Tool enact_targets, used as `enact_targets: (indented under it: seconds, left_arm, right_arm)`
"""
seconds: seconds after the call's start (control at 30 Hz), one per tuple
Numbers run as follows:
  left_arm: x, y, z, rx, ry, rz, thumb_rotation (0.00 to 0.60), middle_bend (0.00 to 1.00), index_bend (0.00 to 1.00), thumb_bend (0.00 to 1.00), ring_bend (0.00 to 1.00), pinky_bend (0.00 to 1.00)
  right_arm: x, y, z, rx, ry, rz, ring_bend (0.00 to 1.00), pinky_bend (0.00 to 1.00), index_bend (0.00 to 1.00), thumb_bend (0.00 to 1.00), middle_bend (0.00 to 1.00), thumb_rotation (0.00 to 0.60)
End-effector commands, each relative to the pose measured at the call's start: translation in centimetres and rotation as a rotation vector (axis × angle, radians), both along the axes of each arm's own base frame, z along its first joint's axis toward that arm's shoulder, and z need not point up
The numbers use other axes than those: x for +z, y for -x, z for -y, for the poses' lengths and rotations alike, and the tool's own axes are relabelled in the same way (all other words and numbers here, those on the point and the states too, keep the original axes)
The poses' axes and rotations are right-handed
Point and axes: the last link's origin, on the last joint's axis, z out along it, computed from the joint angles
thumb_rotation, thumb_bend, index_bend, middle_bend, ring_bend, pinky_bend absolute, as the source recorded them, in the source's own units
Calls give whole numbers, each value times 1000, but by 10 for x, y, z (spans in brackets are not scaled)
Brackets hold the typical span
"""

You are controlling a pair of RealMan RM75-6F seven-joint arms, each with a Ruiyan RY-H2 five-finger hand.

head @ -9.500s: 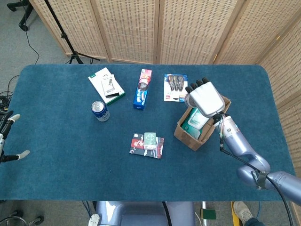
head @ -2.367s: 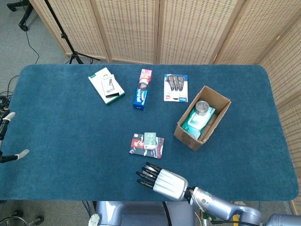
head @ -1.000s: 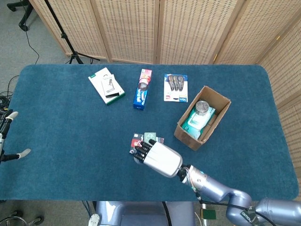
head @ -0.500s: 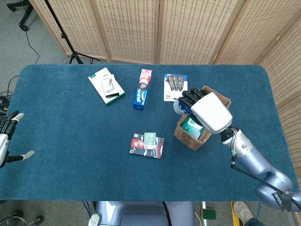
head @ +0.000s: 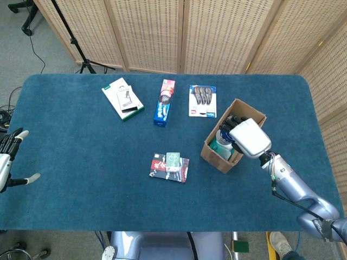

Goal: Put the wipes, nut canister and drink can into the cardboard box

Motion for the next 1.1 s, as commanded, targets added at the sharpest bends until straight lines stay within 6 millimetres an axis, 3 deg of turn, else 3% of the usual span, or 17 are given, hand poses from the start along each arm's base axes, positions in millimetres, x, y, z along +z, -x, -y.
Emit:
enact_targets:
  seconds: [0.03,0.07,0.13,0.17,0.2,0.23,0.27,0.4,0.77,0.97,1.1]
  left_arm:
    - [0,0,-1,1,1,1,600,0,0,0,0,0]
    - [0,0,-1,2,2,1,600,0,0,0,0,0]
    - [0,0,-1,3,3,0,600,0,0,0,0,0]
    - [0,0,-1,3,4,0,600,0,0,0,0,0]
    - [-1,0,-1,3,6,0,600,0,0,0,0,0]
    - [-1,0,-1,3,7,-1,600,0,0,0,0,0]
    - [-1,0,-1,3,7,-2,600,0,0,0,0,0]
    - [-1,0,-1,4,7,-2,600,0,0,0,0,0]
    - [0,0,1,1,2,-2,600,0,0,0,0,0]
    - [1,2,8,-20,-55,-2,600,0,0,0,0,0]
    - [-3,9,17,-35,-140,-12,600,0,0,0,0,0]
  right_arm:
    - [-1,2,-2,2,-4,-7,495,515,589,756,573,600]
    - [-2,4,-2,3,-8,-17,477,515,548,686,527,600]
    - [-1,7,-4,-7,-13,-40,347,503,367,394,344,600]
    - [-1,9,-5,-22,-15,-54,210,456,225,192,197,600]
    - [0,9,-6,-33,-14,-60,91,391,112,57,81,600]
    - [0,9,-8,-46,-14,-63,38,342,61,12,33,600]
    - [0,8,-9,-54,-14,-63,3,285,21,0,2,600]
    - [4,6,-16,-62,7,-67,0,225,0,0,0,600]
    - [30,4,-49,-43,80,-2,0,223,0,0,0,600]
    - [48,38,-85,-81,171,158,0,124,0,0,0,600]
    - [45,72,-103,-141,271,276,0,63,0,0,0,600]
